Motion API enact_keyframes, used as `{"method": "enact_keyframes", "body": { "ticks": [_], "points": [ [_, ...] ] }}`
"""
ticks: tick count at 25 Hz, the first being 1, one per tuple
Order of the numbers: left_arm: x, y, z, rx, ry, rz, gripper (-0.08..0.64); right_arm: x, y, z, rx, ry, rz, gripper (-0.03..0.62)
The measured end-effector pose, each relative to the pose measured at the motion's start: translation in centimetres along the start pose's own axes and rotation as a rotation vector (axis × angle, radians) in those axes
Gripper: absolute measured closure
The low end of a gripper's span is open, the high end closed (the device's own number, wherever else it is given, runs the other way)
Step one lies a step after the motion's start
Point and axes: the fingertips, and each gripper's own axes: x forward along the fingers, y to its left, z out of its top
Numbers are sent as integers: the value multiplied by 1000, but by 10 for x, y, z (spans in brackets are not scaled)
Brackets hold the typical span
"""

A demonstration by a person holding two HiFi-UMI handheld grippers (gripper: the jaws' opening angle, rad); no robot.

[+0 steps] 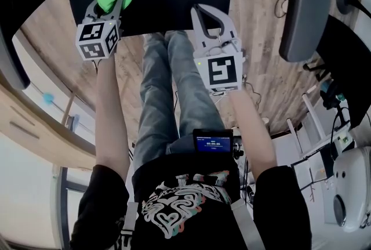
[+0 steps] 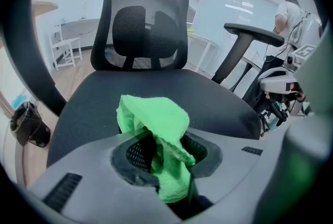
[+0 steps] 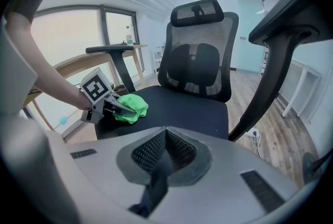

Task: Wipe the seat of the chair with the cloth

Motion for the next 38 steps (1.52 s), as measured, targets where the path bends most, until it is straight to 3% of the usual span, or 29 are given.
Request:
{"method": "enact_keyframes", "body": {
  "ticks": [11,19,27,34,38],
  "points": [
    [35,-79,13,43,0,-177,451,-5,-10,-3,21,-4,-28,589],
    [45,-167,13,138,30,-395,451,-10,-27,2,28,-16,-80,589],
    [41,-213,20,159,50,-499,451,-16,-42,-1,43,-19,-106,589],
    [37,-246,9,254,66,-600,451,-21,-40,-5,52,-14,-104,589],
    [35,-256,7,260,77,-629,452,-22,-39,-7,57,-10,-110,589]
  ]
}}
